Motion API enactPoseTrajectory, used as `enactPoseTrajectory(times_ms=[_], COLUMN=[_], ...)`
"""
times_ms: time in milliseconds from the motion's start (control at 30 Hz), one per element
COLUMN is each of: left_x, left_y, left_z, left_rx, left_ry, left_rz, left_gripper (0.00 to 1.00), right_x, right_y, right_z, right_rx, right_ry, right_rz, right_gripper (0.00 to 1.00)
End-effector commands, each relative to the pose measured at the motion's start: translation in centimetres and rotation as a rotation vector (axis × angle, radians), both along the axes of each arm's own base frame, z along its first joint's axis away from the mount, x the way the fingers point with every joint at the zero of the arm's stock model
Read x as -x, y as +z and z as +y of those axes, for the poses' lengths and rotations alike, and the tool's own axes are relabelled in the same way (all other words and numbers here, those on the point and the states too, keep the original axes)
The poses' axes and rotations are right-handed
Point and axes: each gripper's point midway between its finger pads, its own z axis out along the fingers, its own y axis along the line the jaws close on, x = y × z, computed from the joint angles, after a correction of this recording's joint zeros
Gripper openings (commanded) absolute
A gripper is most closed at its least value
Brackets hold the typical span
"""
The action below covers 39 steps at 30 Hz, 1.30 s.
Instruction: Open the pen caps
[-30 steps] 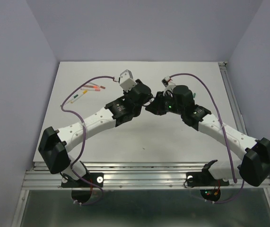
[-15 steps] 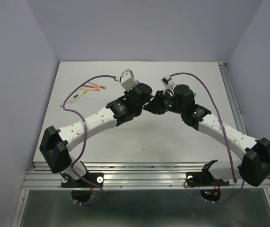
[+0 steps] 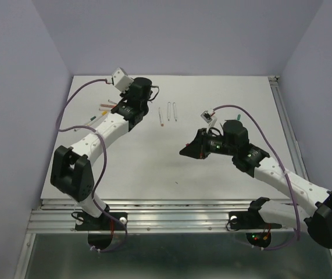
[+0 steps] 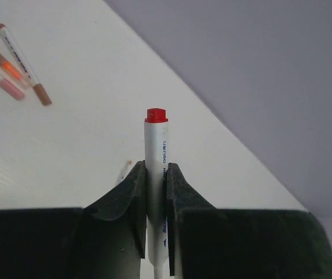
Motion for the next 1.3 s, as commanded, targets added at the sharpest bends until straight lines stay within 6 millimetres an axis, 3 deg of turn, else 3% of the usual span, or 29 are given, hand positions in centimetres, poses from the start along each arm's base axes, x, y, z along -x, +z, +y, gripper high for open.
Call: enactPoseTrajectory(times_ms=[0, 133, 200, 233, 267, 433, 467, 500, 533, 567, 800, 967, 1000, 1267], left_x=[-1.9, -2.5, -2.1, -1.9, -1.6, -0.4, -0.3, -0.3, -0.4, -0.5, -1.9, -1.8, -1.8, -1.7], left_y=[1.5, -0.8, -3.3, -4.2, -5.4, -12.2, -13.0, -13.8, -15.2, -15.8, -18.0, -20.0, -20.3, -20.5], left_z=[0.9, 0.6, 0.2, 0.2, 0.2, -0.1, -0.2, -0.2, -0.5, -0.6, -1.2, -1.5, -1.5, -1.6], left_rx=[-0.037, -0.100, -0.153, -0.172, -0.214, -0.368, -0.371, -0.375, -0.372, -0.373, -0.413, -0.412, -0.412, -0.410], left_ry=[0.010, -0.123, -0.215, -0.234, -0.268, -0.401, -0.407, -0.412, -0.420, -0.426, -0.439, -0.462, -0.460, -0.465], left_rz=[-0.037, 0.030, 0.087, 0.107, 0.132, 0.304, 0.325, 0.340, 0.368, 0.382, 0.458, 0.499, 0.504, 0.529], left_gripper=[0.00, 0.00, 0.00, 0.00, 0.00, 0.00, 0.00, 0.00, 0.00, 0.00, 0.04, 0.10, 0.15, 0.34], right_x=[0.4, -2.4, -4.4, -5.1, -6.8, -14.0, -14.9, -16.7, -18.0, -19.0, -22.6, -22.9, -23.0, -22.8], right_y=[1.0, -1.0, -2.6, -2.3, -4.0, -8.7, -9.2, -9.3, -8.5, -10.0, -12.8, -15.0, -15.1, -17.5], right_z=[-0.3, -0.9, -1.5, -2.0, -3.1, -10.2, -11.2, -13.3, -13.7, -14.0, -16.7, -18.5, -19.1, -21.2], right_rx=[-0.026, 0.092, 0.166, 0.172, 0.226, 0.496, 0.531, 0.601, 0.629, 0.683, 0.809, 0.866, 0.877, 0.928], right_ry=[-0.002, -0.121, -0.175, -0.206, -0.256, -0.566, -0.629, -0.765, -0.783, -0.787, -0.877, -0.907, -0.921, -0.949], right_rz=[-0.036, -0.009, 0.015, 0.013, 0.047, 0.108, 0.128, 0.104, 0.074, 0.094, 0.155, 0.216, 0.221, 0.292], right_gripper=[0.01, 0.01, 0.01, 0.01, 0.01, 0.01, 0.01, 0.01, 0.01, 0.01, 0.01, 0.02, 0.02, 0.11])
